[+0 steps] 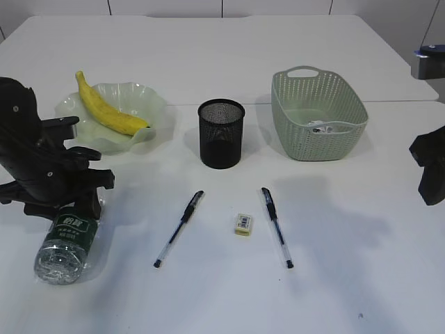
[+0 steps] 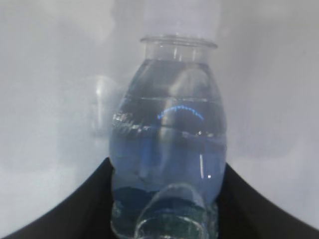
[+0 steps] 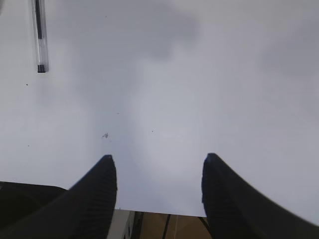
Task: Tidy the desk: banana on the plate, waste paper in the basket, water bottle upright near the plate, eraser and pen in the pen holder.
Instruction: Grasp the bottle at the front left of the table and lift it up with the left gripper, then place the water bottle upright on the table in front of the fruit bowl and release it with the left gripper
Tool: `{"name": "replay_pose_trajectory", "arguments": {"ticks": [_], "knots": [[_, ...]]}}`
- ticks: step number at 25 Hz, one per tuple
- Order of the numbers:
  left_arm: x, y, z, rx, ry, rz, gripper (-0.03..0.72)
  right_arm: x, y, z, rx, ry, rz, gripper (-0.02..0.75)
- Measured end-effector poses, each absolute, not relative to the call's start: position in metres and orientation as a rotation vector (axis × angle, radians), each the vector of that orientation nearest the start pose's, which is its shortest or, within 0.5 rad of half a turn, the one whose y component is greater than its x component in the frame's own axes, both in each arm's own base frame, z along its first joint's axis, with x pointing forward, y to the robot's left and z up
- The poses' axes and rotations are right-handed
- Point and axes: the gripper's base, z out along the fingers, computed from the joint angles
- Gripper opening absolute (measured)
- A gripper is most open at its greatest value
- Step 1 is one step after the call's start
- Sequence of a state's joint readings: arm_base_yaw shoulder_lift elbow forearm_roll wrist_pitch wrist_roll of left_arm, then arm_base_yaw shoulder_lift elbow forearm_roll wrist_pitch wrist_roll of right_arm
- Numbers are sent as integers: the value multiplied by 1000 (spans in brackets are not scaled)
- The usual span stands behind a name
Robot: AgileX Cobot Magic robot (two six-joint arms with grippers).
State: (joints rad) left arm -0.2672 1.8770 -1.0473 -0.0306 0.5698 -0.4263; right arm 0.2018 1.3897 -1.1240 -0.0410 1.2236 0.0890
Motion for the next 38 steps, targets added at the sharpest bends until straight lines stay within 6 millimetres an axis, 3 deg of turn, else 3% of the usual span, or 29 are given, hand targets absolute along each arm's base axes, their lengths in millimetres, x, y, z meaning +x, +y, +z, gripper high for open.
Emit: {"name": "replay_pose_trajectory", "arguments": {"ticks": [5, 13, 22, 26, 38], "knots": [[328, -100, 149, -88, 2882, -137, 363, 249, 47, 295, -183, 2963, -22, 410], [314, -97, 187, 44, 2749, -114, 362, 249, 47, 295, -183, 2963, -22, 410], [249, -77, 199, 63, 2514, -206, 361, 249, 47, 295, -183, 2963, -22, 410], [231, -72, 205, 67, 2370, -258, 361, 249, 47, 295, -183, 2963, -22, 410], [225, -76, 215, 147, 1995, -364, 361, 249, 47, 295, -183, 2963, -22, 409]]}}
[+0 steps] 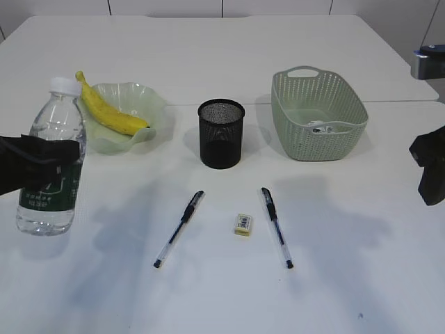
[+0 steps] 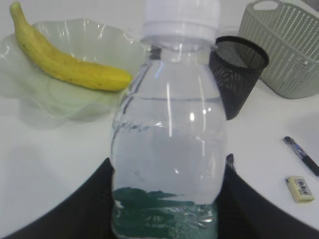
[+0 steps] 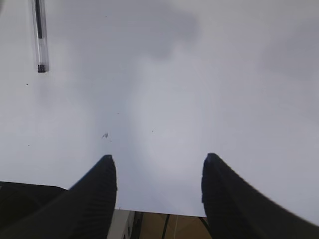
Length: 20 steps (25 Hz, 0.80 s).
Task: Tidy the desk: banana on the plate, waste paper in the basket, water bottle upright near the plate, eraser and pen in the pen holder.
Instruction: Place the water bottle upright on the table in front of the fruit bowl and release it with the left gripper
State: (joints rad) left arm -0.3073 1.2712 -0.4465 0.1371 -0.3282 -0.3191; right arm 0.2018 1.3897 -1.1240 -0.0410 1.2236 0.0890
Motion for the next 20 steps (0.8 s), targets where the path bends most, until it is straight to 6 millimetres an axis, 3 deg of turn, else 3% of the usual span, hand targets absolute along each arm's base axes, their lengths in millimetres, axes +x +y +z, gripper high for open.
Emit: {"name": "replay_pose_trajectory", "arguments": {"ticks": [10, 20], "knots": [[231, -79, 208, 159, 1978, -379, 361, 249, 47, 295, -183, 2963, -22, 409], [253, -96, 196, 256, 1704, -490, 361, 249, 47, 295, -183, 2963, -22, 409]]}}
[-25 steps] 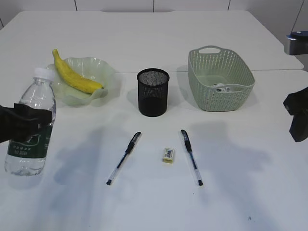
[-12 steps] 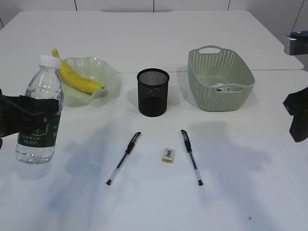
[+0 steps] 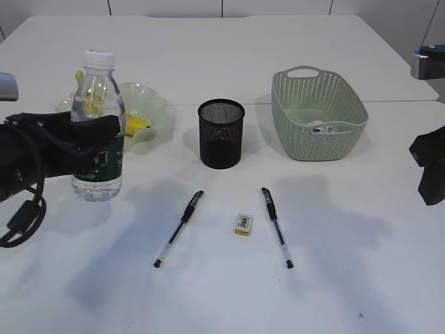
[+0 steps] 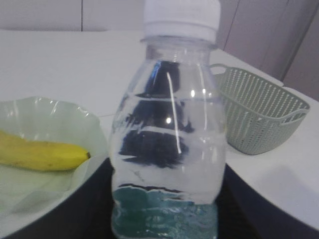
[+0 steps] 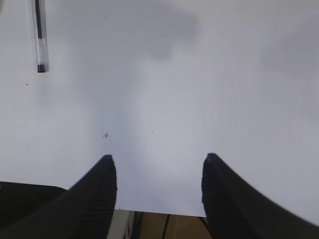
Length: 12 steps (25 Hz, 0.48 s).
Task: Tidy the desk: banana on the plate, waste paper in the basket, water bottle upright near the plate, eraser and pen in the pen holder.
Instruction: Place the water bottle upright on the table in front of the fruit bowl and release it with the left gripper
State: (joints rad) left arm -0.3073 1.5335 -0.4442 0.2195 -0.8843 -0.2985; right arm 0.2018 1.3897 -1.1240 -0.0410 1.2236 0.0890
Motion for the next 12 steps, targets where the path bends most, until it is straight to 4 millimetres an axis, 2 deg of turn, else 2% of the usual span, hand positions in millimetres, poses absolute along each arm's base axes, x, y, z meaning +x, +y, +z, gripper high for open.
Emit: {"name": "replay_pose_trajectory", "arguments": {"ticks": [4, 8, 12], "knots": [[260, -103, 180, 281, 1645, -540, 361, 249, 47, 295, -183, 2963, -22, 409], [264, -104, 160, 279, 1703, -535, 361, 249, 47, 295, -183, 2963, -22, 409], [265, -104, 149, 314, 1732, -498, 360, 249, 47, 295, -183, 2963, -22, 409]]}}
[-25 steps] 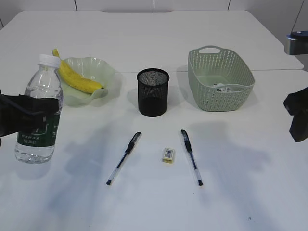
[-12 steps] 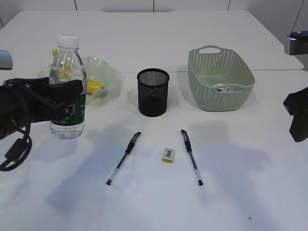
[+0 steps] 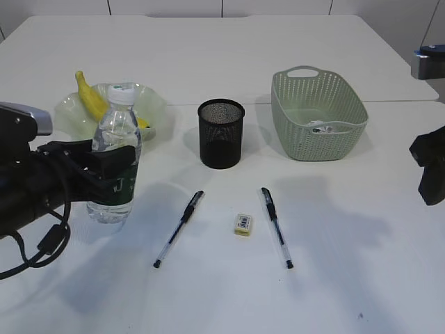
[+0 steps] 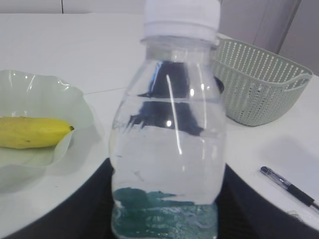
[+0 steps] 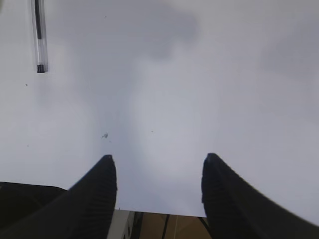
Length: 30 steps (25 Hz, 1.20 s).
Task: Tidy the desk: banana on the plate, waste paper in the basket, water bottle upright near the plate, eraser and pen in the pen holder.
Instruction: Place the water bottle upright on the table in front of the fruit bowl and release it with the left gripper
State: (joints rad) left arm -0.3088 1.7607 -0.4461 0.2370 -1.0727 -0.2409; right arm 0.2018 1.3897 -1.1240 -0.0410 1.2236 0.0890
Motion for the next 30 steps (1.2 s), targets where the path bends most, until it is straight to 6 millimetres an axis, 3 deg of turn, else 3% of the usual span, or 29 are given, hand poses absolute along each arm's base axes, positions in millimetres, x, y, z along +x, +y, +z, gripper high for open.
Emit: {"name": "replay_pose_trajectory", "arguments": {"ticks": [11, 20, 30], "knots": [[276, -101, 120, 297, 1811, -407, 360, 249, 47, 295, -183, 2963, -22, 409], [300, -109, 115, 294, 1778, -410, 359, 249, 47, 295, -183, 2963, -22, 409], [307, -112, 102, 287, 1739, -426, 359, 249, 47, 295, -183, 2963, -22, 409]]}}
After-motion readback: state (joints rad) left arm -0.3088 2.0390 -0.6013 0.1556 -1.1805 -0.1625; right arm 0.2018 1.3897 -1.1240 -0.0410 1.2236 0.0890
